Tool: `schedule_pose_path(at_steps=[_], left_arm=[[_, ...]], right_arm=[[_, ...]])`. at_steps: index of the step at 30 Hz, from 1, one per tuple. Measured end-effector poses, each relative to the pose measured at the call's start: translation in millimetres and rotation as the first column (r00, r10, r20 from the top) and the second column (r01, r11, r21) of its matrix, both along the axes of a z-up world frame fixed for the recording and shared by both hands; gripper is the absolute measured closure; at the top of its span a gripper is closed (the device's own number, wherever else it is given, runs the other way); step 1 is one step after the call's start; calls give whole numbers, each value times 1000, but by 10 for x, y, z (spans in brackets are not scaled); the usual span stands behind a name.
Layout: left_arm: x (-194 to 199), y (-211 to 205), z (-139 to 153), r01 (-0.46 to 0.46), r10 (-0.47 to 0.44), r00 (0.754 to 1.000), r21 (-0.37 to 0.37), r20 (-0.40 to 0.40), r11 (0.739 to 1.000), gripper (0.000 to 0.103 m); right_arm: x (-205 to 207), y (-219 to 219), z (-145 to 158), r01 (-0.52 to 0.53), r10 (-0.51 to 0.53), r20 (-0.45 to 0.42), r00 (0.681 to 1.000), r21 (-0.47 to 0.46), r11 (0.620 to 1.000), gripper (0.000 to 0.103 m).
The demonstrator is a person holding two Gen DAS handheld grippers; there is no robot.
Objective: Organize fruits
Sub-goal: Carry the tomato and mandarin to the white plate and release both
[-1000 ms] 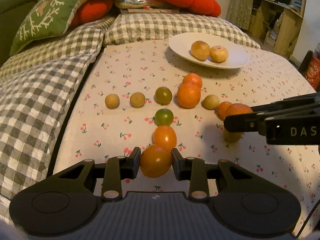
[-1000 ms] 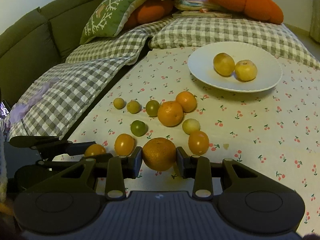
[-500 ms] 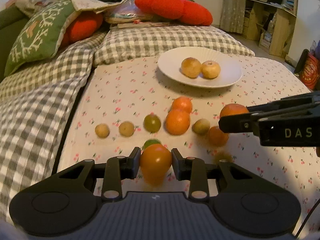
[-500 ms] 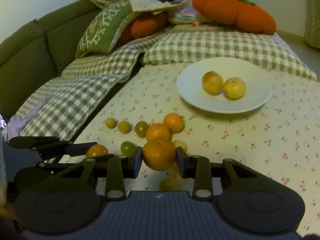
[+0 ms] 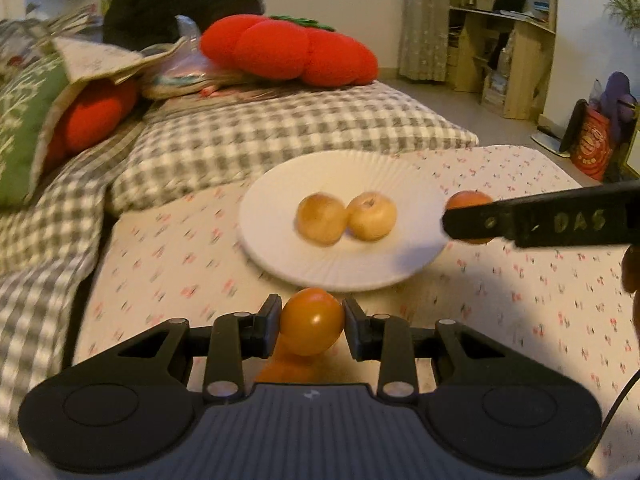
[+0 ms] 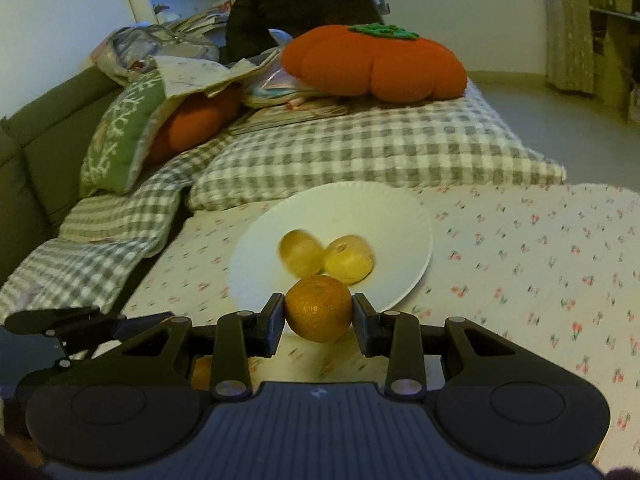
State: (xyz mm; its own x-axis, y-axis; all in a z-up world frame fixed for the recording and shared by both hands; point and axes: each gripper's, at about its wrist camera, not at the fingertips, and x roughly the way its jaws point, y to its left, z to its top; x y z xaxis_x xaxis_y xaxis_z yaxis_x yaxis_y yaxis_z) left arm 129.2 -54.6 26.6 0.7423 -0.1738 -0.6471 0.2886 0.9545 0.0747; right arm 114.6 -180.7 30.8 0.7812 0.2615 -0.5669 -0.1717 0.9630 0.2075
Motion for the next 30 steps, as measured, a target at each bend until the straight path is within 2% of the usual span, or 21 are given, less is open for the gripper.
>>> schedule_pose_path(at_steps=[5, 9, 12, 23, 30], left_arm=[[297, -172, -57, 59, -60, 998, 21, 35, 998, 77], [524, -195, -109, 87, -87, 996, -19, 9, 996, 77], [616, -219, -164, 107, -107, 994, -19, -5, 994, 77], [803, -237, -336, 123, -122, 992, 17, -42, 992, 75], [743, -153, -303, 106, -107, 994, -8, -39, 994, 65]], right_arm=[[146, -6, -90, -12, 11, -7, 1000, -22, 1000, 70], [256, -47, -120, -11, 11, -7, 1000, -22, 1000, 70], [342, -71, -174, -18, 18, -25, 1000, -4, 1000, 70], [436, -19, -301, -28, 28, -60, 998, 2, 1000, 70], [431, -6, -288, -31, 31, -64, 997, 1, 1000, 68]])
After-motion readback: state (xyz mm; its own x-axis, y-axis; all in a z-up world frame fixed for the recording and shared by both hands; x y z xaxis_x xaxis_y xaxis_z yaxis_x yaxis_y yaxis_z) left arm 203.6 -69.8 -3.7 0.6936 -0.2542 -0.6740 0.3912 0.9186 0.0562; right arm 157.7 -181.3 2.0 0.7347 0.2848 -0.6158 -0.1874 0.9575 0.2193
